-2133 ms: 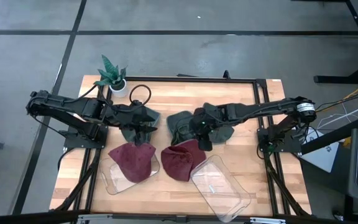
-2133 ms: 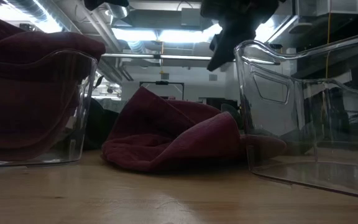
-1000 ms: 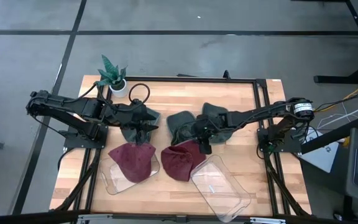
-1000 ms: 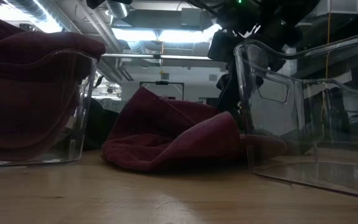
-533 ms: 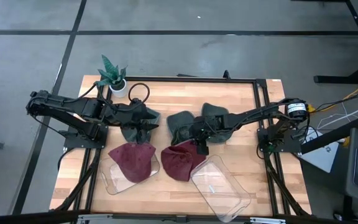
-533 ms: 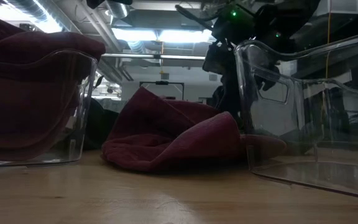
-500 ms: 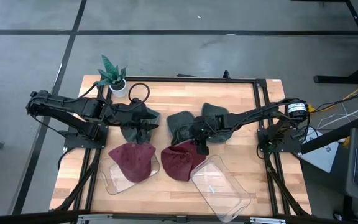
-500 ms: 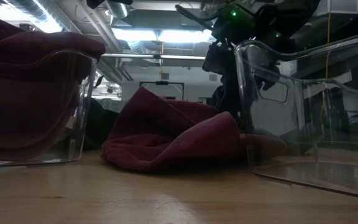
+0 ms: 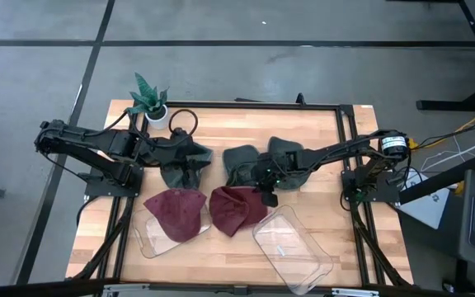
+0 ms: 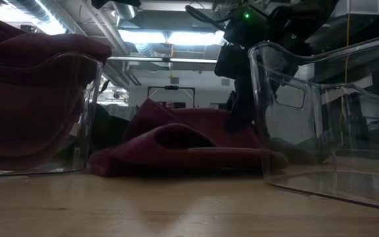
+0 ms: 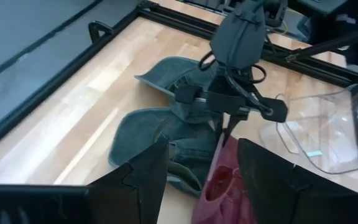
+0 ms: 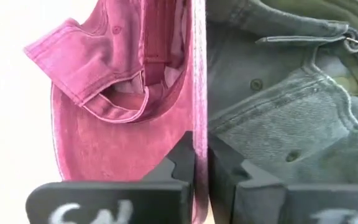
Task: Pick & Place hat
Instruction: Put the red cap into the left transparent bin
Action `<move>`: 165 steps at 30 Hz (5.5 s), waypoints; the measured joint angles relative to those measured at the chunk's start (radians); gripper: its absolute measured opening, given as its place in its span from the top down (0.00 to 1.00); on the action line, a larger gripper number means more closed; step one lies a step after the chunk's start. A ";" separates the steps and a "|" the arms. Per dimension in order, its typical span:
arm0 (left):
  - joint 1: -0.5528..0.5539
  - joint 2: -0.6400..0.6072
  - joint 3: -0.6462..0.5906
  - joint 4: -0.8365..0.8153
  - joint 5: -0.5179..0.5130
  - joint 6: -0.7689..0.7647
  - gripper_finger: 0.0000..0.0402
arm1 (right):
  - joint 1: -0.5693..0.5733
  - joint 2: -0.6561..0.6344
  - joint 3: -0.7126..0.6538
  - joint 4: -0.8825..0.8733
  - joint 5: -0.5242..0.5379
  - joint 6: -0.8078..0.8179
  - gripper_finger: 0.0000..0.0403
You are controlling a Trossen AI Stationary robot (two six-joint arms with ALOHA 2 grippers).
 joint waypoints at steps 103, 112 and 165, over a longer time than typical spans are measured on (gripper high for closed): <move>0.457 -0.209 0.000 0.078 0.488 -0.470 0.54 | -0.074 0.118 0.594 -0.724 0.846 -0.551 0.96; 0.457 -0.209 0.000 0.078 0.488 -0.470 0.54 | -0.055 0.118 0.673 -0.702 0.903 -0.571 0.96; 0.457 -0.321 0.000 0.028 0.290 0.296 0.54 | -0.061 -0.037 1.138 -0.759 0.454 -0.234 0.96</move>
